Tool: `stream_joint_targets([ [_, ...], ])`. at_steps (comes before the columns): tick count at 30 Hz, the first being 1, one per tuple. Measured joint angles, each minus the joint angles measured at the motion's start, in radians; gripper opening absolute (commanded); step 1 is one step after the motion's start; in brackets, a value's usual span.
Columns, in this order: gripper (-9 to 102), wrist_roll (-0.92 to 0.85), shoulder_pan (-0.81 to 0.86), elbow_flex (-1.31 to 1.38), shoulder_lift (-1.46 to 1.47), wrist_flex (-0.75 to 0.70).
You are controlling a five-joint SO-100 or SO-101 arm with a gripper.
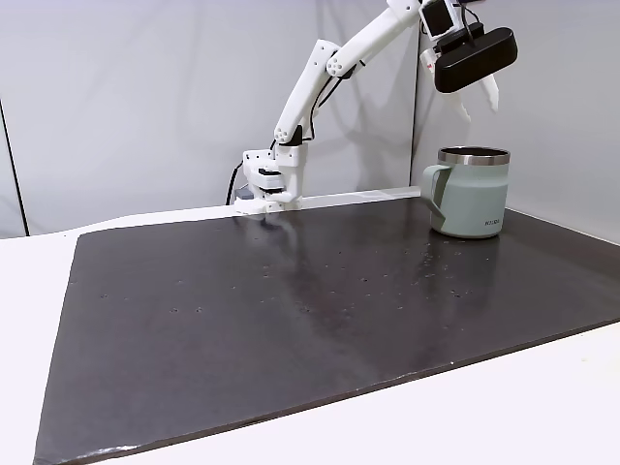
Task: Grasp a pengrip and put it in the cup.
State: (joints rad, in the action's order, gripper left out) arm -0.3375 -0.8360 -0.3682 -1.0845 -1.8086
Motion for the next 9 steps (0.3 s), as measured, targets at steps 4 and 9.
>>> stream_joint_targets([
  [4, 21, 0.000, 0.000, -0.028, -0.012, 0.000],
  [9, 21, 0.000, 0.000, -0.037, -0.026, 0.000],
])
